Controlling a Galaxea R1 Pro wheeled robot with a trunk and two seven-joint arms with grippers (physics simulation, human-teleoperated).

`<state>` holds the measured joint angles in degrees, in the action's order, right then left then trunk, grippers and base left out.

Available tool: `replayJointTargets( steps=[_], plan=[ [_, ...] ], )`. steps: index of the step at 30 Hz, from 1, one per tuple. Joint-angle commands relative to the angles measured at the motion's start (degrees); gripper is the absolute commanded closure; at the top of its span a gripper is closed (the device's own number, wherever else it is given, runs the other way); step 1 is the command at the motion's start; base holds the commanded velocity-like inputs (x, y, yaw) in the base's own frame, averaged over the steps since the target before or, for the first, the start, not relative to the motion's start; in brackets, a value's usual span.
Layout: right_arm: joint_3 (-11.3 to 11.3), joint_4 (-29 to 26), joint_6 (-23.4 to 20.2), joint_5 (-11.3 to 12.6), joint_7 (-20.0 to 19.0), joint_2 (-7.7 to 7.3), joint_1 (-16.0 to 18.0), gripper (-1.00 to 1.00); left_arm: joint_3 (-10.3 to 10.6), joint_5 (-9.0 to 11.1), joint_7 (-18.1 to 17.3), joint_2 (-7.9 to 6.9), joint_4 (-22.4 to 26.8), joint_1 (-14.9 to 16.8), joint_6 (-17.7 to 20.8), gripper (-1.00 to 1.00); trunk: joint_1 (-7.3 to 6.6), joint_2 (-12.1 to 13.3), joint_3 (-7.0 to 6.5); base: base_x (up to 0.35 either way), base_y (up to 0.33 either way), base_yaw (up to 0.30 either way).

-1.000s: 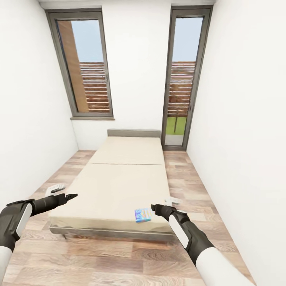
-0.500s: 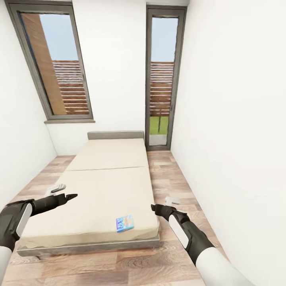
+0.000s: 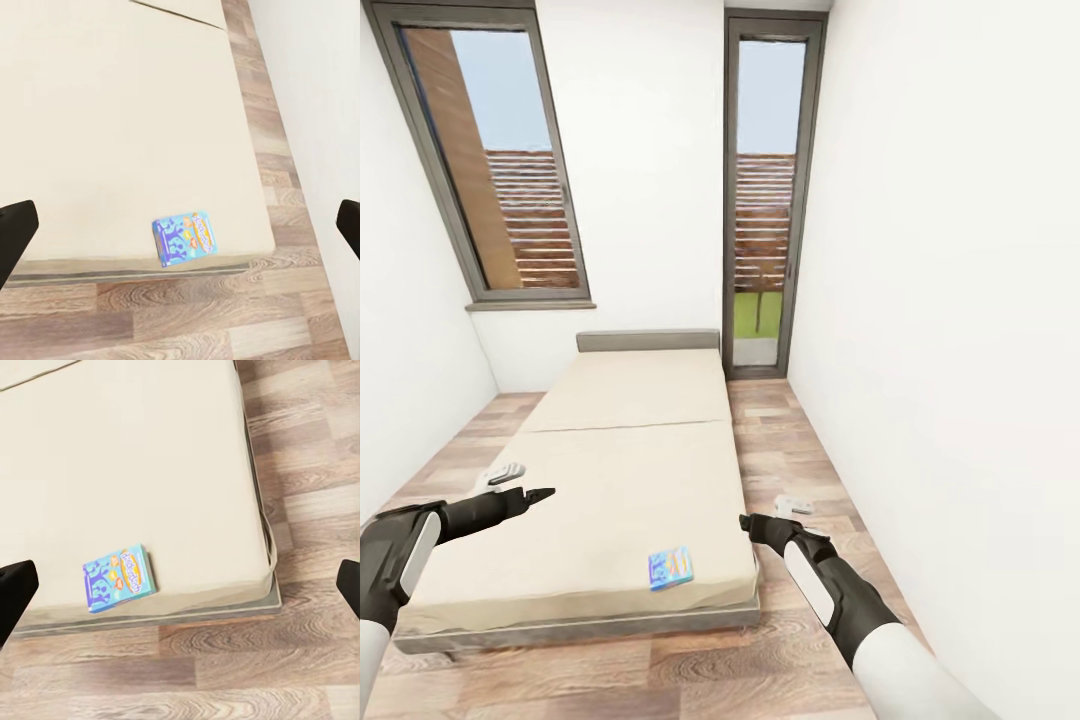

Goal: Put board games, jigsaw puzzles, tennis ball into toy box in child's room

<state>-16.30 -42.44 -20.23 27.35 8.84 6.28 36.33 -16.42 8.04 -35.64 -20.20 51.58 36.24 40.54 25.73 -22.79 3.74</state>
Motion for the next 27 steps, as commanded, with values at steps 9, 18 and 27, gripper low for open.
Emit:
replayJointTargets(
  steps=[9, 18, 27],
  plan=[
    [-0.2, -0.1, -0.2, 0.6, 0.6, -0.03, 0.1, -1.00, -0.1, 0.4, 0.0, 0.00, 0.0, 0.1, 0.4, -1.00, 0.05, -0.1, 0.72, 0.276, 0.000, 0.000],
    [-0.4, -0.1, 0.2, 0.6, 0.6, 0.02, 0.1, -1.00, 0.0, 0.3, 0.0, 0.03, 0.0, 0.1, 0.4, -1.00, 0.05, -0.1, 0.82, 0.141, -0.039, 0.000],
    [-0.3, -0.1, 0.6, 0.6, 0.6, -0.03, 0.1, -1.00, -0.1, 0.4, 0.0, 0.00, 0.0, 0.1, 0.4, -1.00, 0.05, -0.1, 0.82, 0.139, -0.078, 0.000]
  ],
)
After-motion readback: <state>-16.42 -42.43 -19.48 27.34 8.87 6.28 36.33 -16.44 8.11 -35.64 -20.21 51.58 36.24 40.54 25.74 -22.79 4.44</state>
